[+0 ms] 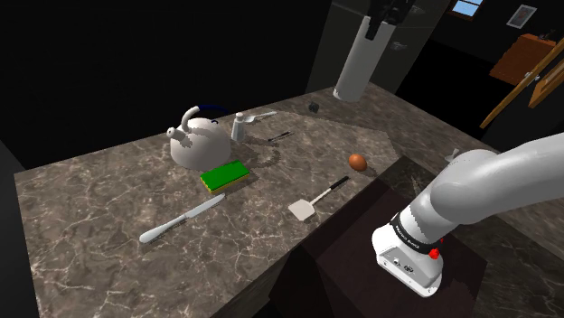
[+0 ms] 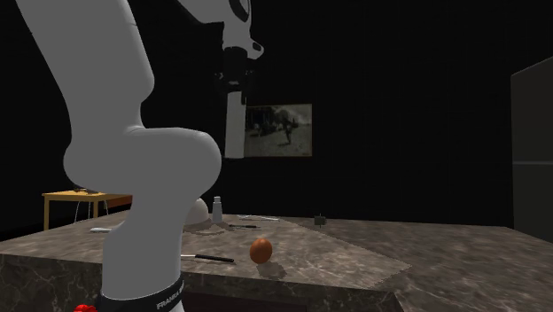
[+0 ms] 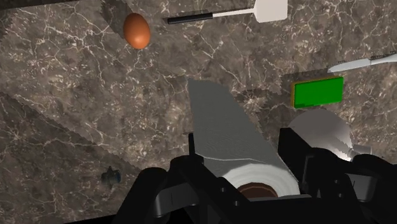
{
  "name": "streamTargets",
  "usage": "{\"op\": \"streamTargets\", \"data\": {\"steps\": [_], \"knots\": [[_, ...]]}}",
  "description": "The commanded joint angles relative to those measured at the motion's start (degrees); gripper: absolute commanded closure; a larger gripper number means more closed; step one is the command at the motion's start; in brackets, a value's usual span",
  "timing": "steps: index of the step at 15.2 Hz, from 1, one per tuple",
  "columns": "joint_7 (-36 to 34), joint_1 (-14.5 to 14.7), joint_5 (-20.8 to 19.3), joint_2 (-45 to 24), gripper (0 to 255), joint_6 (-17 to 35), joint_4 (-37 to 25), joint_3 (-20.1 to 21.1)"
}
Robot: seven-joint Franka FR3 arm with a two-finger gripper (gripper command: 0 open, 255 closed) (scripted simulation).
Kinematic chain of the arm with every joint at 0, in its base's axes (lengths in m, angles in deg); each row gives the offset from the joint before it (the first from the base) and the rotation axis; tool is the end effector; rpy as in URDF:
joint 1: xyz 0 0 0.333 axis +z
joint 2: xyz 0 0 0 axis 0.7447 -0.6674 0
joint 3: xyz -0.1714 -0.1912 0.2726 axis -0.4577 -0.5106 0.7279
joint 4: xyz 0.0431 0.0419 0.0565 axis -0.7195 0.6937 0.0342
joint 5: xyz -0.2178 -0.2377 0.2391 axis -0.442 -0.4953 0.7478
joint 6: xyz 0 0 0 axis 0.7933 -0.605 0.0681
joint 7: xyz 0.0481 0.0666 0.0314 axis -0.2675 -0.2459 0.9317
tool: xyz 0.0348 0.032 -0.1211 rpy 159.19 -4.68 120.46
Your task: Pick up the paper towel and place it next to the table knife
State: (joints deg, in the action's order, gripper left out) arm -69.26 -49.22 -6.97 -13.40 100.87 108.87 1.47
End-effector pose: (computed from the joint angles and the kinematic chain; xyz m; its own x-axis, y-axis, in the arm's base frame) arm 0.3462 -0.0139 0.7134 0.9961 -0.0877 -0.0075 -0.0879 -0.9952 -0.0440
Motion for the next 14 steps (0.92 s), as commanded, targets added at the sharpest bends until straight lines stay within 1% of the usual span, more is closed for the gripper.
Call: {"op": "streamTargets", "data": {"steps": [1, 8, 14], "knots": [[-3.1, 0.8, 1.2, 0.5, 255, -0.6, -0.2, 2.3], [-13.1, 3.3, 5.3, 0.8, 255, -0.3, -0.4, 10.1], [-21.9, 5.2, 8.2, -1.3, 255, 0.4, -2.9, 17.2]]}}
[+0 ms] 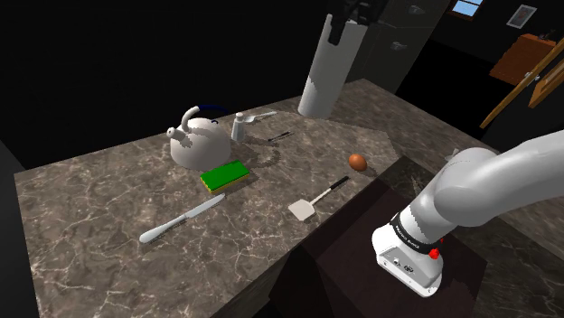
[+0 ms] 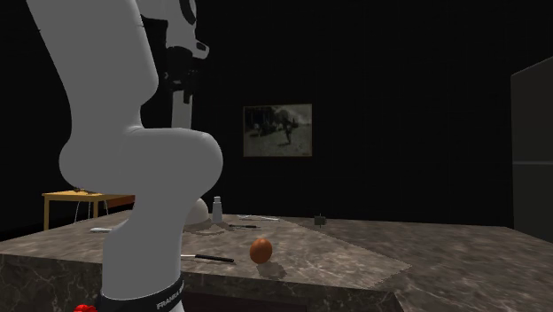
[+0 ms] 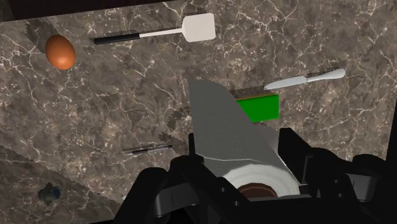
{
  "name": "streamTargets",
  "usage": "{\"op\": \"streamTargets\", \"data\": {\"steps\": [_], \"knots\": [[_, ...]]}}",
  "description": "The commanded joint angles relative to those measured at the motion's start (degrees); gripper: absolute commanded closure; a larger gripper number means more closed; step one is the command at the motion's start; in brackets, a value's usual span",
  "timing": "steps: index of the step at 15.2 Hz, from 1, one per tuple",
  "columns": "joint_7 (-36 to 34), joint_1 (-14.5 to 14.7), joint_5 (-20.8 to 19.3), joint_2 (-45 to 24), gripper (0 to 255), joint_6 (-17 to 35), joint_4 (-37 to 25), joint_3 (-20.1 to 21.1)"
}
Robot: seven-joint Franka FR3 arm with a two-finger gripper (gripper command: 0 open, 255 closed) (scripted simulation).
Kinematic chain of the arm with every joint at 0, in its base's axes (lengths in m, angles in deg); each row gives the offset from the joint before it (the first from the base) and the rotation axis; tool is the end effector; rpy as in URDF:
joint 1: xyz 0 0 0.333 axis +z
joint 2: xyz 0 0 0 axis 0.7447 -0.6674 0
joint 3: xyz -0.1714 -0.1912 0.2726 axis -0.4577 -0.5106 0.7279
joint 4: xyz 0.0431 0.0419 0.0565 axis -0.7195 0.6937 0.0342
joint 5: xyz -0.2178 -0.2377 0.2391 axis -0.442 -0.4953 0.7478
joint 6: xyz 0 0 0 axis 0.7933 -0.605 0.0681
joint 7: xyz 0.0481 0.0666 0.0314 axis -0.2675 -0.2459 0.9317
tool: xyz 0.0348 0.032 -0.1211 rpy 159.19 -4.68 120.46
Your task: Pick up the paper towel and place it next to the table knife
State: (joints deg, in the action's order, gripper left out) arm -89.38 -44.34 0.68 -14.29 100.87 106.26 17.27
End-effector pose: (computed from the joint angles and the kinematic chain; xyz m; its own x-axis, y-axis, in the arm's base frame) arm 0.3218 0.1689 0.7204 0.9961 -0.0877 -0.0074 -0.0879 -0.9952 -0.0432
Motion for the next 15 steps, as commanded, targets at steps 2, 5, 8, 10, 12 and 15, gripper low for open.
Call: {"op": "streamTargets", "data": {"steps": [2, 5, 8, 10, 12, 15], "knots": [[-4.7, 0.9, 1.3, -1.7, 255, 0.7, -1.6, 3.8], [-9.3, 1.7, 2.1, -4.1, 255, 1.2, -4.1, 7.5], [-14.1, 2.4, 2.3, -7.1, 255, 1.8, -7.2, 11.4], [-17.4, 2.8, 2.0, -9.5, 255, 2.1, -9.6, 14.2], [-20.9, 3.2, 1.3, -12.3, 255, 2.4, -12.3, 17.0], [-26.5, 4.1, -0.6, -17.4, 255, 2.7, -17.1, 21.6]]}}
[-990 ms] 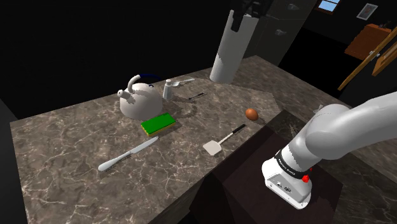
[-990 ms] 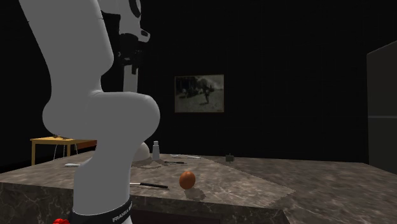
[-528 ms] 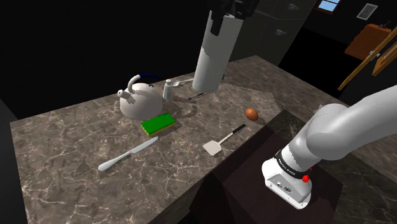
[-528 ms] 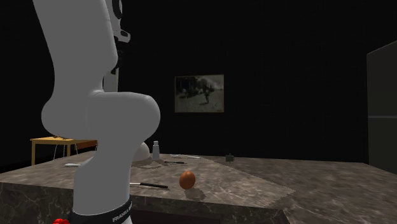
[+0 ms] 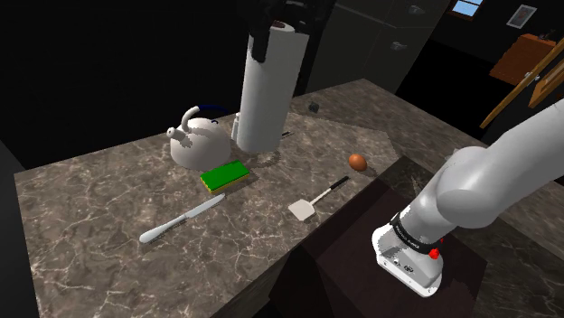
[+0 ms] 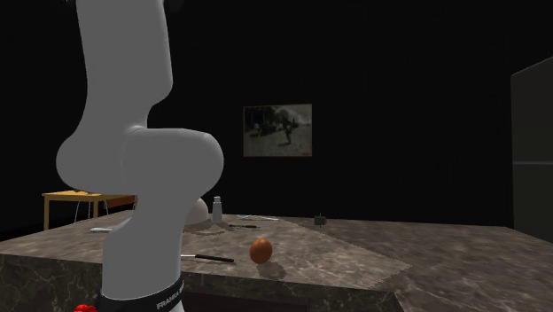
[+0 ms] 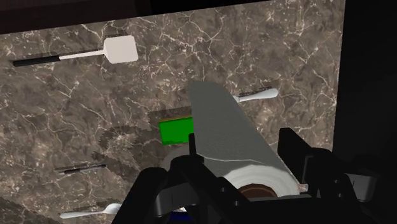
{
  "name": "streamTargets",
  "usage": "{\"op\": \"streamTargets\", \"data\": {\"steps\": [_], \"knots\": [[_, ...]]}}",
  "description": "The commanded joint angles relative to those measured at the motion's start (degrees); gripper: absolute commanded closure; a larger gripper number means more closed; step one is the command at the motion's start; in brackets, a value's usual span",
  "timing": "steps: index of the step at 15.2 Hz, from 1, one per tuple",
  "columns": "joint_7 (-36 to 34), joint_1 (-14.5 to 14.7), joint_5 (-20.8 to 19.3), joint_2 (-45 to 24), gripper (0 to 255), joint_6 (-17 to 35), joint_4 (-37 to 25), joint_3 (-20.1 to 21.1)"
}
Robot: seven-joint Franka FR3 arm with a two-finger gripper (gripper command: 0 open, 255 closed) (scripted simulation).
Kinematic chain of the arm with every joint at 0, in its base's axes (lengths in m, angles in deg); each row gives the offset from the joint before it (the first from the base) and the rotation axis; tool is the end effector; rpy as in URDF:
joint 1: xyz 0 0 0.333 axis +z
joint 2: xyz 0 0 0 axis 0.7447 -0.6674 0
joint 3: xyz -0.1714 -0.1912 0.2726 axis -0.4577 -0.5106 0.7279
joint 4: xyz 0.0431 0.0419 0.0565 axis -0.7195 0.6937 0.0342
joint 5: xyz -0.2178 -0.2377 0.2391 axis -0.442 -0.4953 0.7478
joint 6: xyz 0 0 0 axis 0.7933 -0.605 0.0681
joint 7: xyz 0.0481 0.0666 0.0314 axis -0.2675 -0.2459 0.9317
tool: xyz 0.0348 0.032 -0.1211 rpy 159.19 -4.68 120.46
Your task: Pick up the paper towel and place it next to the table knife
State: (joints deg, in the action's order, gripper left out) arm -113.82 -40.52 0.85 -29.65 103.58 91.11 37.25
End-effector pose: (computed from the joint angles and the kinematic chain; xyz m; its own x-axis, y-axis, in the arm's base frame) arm 0.3069 0.3704 0.7240 0.9962 -0.0865 -0.0069 -0.0867 -0.9953 -0.0425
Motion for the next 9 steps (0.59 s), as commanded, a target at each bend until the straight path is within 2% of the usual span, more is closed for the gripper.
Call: {"op": "streamTargets", "data": {"steps": [1, 5, 7, 9], "knots": [[-4.1, 0.6, -1.8, -3.9, 255, 0.0, -3.7, 3.2], [-12.8, 3.6, -7.9, -13.4, 255, -0.6, -12.1, 9.4], [-17.5, 6.6, -12.3, -19.2, 255, -1.6, -17.2, 12.0], [-21.9, 11.0, -17.4, -25.5, 255, -3.3, -23.4, 13.7]]}}
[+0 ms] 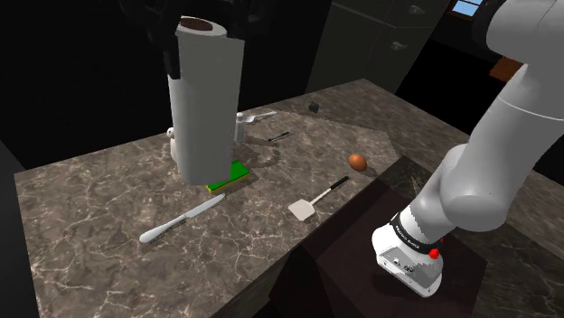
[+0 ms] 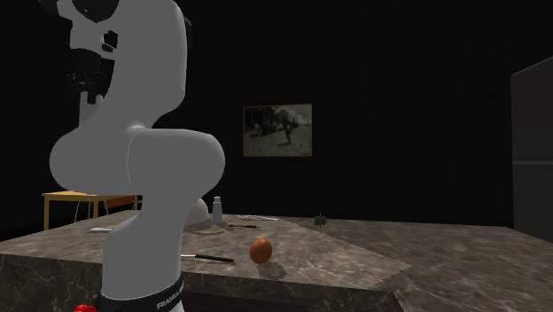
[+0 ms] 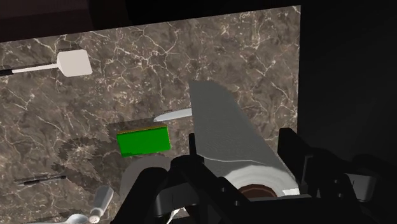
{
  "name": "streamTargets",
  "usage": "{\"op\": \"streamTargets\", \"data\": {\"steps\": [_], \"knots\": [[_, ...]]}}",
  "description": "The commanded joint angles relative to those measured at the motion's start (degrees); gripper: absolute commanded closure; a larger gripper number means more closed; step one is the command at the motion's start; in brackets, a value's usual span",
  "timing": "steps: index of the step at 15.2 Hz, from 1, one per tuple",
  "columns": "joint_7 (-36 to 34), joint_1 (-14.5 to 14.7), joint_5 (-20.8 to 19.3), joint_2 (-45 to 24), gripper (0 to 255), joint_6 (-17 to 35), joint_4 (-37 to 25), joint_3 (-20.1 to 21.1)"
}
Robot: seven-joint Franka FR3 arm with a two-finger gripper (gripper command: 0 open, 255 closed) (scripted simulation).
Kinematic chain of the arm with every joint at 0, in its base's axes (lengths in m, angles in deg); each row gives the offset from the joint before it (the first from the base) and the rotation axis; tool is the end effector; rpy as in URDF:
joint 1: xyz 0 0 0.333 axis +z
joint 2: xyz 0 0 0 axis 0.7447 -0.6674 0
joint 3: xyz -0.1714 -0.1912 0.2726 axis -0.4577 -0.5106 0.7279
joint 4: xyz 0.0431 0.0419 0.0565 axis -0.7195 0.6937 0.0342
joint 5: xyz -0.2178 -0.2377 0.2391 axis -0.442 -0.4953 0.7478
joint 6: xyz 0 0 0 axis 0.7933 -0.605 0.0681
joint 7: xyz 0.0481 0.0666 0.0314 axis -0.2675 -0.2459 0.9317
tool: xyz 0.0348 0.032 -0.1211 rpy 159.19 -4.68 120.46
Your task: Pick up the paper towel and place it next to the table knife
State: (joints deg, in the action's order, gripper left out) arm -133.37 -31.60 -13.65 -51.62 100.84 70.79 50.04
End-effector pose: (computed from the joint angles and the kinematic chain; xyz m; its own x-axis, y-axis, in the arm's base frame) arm 0.3081 0.4938 0.7291 0.9965 -0.0829 -0.0082 -0.0832 -0.9956 -0.0434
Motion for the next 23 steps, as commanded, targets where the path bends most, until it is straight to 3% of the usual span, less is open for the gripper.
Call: {"op": "streamTargets", "data": {"steps": [1, 3, 12, 23], "knots": [[-4.4, 4.9, -5.5, -6.8, 255, -1.8, -6.6, 1.3], [-8.0, 12.5, -11.6, -14.3, 255, -5.4, -16.2, 1.2], [-6.6, 6.2, -6.5, -8.3, 255, 5.1, -0.7, 1.3], [-5.3, 2.6, -3.7, -4.7, 255, 15.2, 12.1, 1.3]]}}
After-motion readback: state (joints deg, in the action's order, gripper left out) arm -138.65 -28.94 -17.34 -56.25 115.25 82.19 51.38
